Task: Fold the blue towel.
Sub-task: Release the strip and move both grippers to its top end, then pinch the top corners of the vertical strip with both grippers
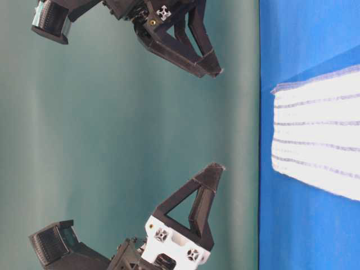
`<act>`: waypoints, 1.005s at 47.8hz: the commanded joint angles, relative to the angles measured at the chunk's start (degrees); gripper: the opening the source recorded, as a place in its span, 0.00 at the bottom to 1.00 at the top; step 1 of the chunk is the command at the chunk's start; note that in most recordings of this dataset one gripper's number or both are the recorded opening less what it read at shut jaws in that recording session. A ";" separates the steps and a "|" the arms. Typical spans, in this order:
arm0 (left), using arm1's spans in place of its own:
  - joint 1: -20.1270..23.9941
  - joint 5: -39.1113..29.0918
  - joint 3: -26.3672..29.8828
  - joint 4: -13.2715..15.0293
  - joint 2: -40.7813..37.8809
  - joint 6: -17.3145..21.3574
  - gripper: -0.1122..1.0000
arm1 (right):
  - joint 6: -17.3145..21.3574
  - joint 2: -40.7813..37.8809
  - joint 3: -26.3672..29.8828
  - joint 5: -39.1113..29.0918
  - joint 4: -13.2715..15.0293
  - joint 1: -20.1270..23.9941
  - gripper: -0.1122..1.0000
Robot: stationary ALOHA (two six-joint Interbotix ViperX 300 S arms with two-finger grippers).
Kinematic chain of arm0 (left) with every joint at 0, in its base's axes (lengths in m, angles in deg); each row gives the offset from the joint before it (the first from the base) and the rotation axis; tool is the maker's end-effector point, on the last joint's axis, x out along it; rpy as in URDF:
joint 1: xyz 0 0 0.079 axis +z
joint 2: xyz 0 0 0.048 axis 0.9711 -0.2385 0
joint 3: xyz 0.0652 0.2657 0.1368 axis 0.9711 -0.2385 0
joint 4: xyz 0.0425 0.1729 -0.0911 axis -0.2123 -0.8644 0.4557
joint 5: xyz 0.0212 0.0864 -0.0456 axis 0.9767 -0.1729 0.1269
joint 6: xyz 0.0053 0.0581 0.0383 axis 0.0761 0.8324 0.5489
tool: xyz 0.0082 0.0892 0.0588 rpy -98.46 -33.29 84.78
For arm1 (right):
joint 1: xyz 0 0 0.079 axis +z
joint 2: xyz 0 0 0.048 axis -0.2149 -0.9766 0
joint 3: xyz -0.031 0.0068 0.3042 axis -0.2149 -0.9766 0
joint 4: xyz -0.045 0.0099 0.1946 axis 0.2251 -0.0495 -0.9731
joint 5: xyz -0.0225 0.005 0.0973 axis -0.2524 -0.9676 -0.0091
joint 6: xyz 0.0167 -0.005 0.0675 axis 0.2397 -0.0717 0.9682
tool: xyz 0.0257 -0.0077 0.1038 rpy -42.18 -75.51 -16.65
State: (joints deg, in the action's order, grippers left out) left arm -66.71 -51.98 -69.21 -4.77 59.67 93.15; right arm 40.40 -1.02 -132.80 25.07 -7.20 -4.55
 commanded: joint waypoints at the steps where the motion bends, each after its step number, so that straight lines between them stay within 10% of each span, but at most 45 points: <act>1: 0.26 0.35 0.62 -0.09 1.32 0.26 0.59 | 0.00 0.18 1.14 0.79 0.00 0.00 0.89; 25: 15.91 4.66 4.75 -0.35 -8.17 7.65 0.59 | -0.09 -13.18 5.71 8.17 0.26 -12.22 0.89; 48: 21.27 12.04 11.60 -0.35 -25.66 7.47 0.59 | 0.00 -26.28 9.76 14.59 -0.26 -16.17 0.89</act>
State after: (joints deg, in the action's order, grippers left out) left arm -45.53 -40.73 -59.37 -5.03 34.71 100.80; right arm 40.32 -26.77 -124.45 38.34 -7.20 -20.46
